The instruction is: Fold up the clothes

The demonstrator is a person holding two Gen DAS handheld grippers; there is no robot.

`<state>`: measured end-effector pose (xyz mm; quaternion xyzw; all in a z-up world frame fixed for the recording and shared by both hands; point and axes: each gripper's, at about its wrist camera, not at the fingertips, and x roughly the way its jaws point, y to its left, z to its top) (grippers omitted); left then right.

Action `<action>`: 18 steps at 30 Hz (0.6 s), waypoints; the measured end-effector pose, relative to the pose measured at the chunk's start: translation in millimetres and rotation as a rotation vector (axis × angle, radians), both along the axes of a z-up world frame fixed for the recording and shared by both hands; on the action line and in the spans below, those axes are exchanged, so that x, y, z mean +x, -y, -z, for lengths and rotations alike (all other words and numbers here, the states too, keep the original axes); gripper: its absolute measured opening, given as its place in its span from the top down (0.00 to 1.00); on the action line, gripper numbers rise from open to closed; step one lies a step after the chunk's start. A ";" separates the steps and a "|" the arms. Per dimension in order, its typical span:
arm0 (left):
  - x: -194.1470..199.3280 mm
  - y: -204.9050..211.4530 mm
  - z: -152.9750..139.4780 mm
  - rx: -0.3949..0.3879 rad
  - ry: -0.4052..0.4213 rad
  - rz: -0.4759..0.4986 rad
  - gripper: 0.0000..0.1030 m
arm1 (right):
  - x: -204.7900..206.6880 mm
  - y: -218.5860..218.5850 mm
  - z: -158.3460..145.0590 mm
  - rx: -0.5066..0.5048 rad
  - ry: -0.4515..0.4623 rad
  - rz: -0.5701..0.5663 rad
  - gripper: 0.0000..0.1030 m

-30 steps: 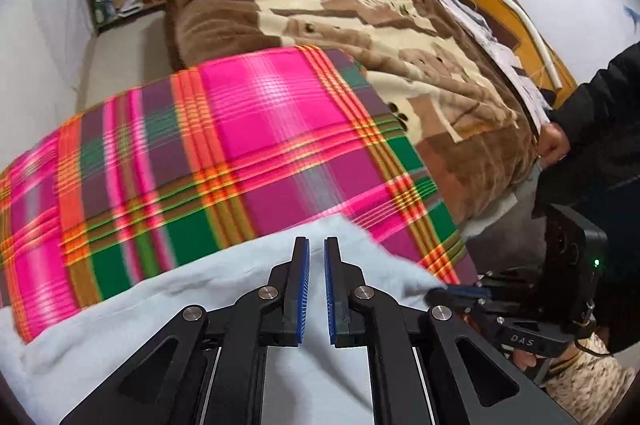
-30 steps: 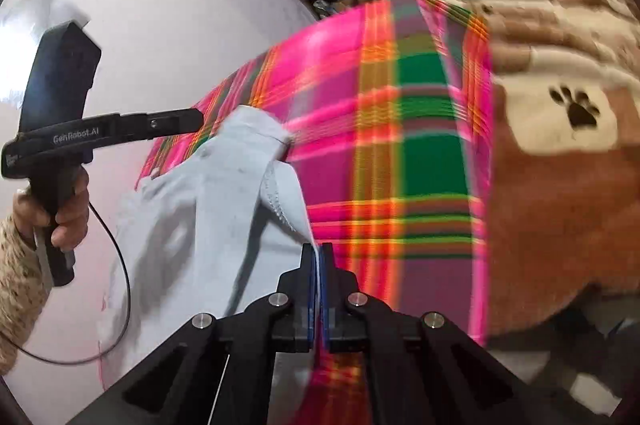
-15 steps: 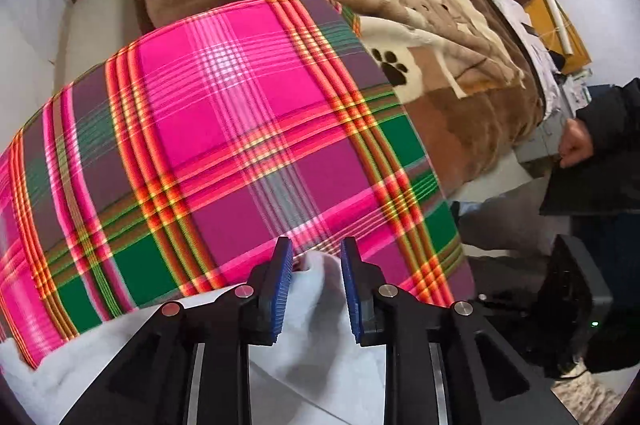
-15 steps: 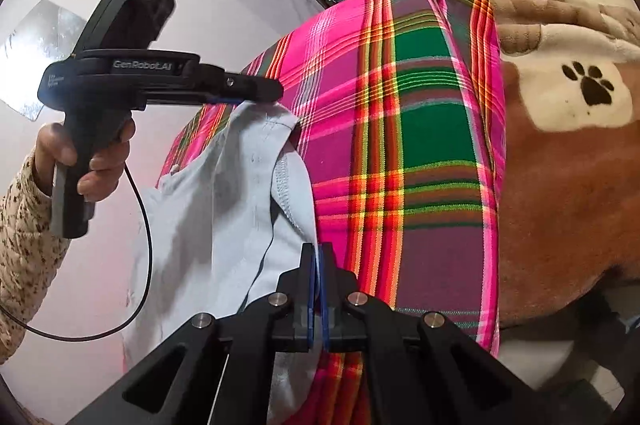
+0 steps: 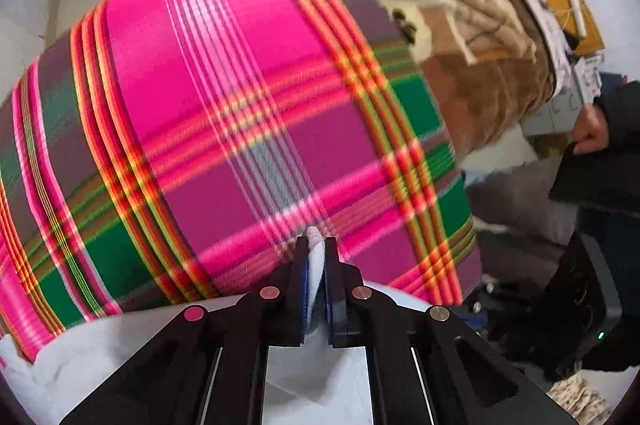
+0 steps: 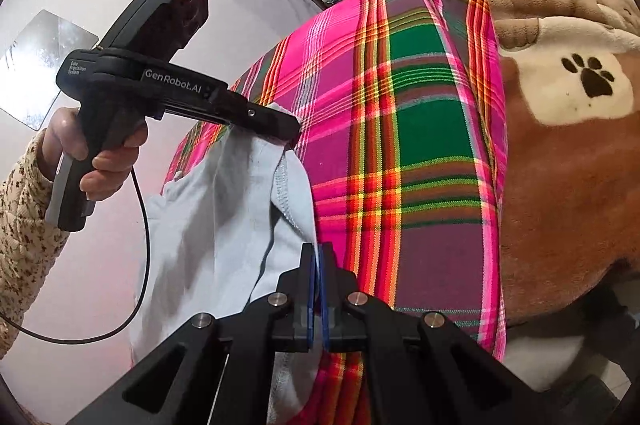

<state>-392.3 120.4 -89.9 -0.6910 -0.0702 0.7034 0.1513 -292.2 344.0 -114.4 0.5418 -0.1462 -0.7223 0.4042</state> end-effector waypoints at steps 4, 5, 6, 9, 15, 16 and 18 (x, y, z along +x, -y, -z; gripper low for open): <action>-2.3 6.7 -29.9 0.090 -0.207 -0.048 0.97 | -1.7 -1.2 -4.2 -0.002 -0.027 0.043 0.98; -4.1 6.0 -29.2 0.092 -0.208 -0.047 0.97 | -4.2 -4.2 -3.9 -0.016 -0.017 0.063 0.98; -5.8 5.3 -28.3 0.093 -0.209 -0.047 0.97 | -6.2 -6.5 -3.6 -0.023 -0.010 0.080 0.98; -8.1 -0.5 -6.9 0.052 -0.175 -0.053 0.97 | -4.6 -3.2 -3.8 0.032 -0.038 0.081 0.98; -16.2 4.4 11.9 0.070 -0.169 -0.139 0.97 | -4.0 -16.7 -7.5 0.091 -0.089 0.149 0.98; -17.8 3.2 11.5 0.065 -0.175 -0.136 0.97 | -4.9 -23.0 -9.3 0.104 -0.099 0.172 0.97; -22.5 3.4 10.6 0.061 -0.176 -0.145 0.97 | -1.8 -35.2 -11.0 0.085 -0.074 0.179 0.96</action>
